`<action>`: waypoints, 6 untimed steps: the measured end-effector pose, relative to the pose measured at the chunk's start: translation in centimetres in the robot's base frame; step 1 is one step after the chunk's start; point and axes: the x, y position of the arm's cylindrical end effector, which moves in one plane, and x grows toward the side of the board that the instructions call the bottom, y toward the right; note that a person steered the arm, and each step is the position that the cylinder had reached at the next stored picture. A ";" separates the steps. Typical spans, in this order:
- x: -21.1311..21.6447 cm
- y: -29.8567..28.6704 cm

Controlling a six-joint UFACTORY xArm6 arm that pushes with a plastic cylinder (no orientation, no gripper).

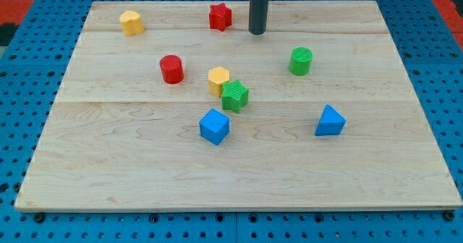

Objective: Slide the yellow heart towards the top left side of the board

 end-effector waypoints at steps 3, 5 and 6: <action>0.4 2.6; 0.8 -13.3; 2.6 -16.4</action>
